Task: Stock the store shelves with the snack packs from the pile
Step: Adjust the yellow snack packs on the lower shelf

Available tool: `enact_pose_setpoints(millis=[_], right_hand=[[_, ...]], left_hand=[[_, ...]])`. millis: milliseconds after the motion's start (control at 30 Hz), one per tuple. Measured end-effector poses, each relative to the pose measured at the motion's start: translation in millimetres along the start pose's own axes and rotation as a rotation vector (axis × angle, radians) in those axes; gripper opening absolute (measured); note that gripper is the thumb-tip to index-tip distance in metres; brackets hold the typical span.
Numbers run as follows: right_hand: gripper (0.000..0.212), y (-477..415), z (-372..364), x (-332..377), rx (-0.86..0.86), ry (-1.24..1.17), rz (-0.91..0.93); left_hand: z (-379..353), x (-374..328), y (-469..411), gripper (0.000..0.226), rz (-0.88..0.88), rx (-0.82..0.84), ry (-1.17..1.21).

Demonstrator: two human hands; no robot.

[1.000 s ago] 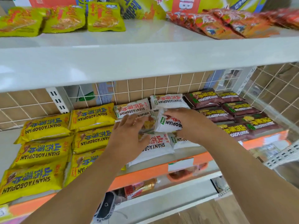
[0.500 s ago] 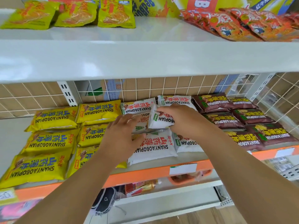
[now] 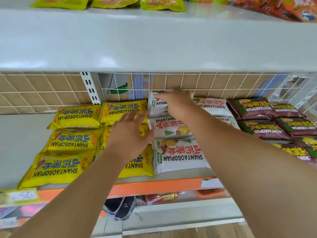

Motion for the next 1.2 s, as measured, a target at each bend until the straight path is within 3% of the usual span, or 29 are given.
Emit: enact_pose_setpoints(millis=[367,633,767,933,1200], right_hand=[[0.091,3,-19,2,0.136,0.177,-0.053],[0.094,11,-11,-6,0.152,0.034,-0.075],[0.082,49,9,15,0.023,-0.039,0.014],[0.065,113,12,49,0.088,-0.026,0.136],[0.050,199,76,94,0.002,-0.139,0.251]], left_hand=[[3,-5,-2,0.067,0.018,-0.020,-0.028],[12,-13,11,0.073,0.036,0.007,-0.042],[39,-14,22,0.071,0.050,-0.022,-0.042],[77,-32,48,0.072,0.012,-0.041,-0.066],[146,-51,114,0.068,-0.113,-0.092,-0.073]])
Point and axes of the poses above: each hand's wrist, its own y-axis away from the middle knuckle, its own z-axis out of the back of the hand, x = y × z, the point moved 7 cm from there along -y, towards the middle knuckle, and after that the axes turned 12 degrees about -y, right-handed, at the moved point
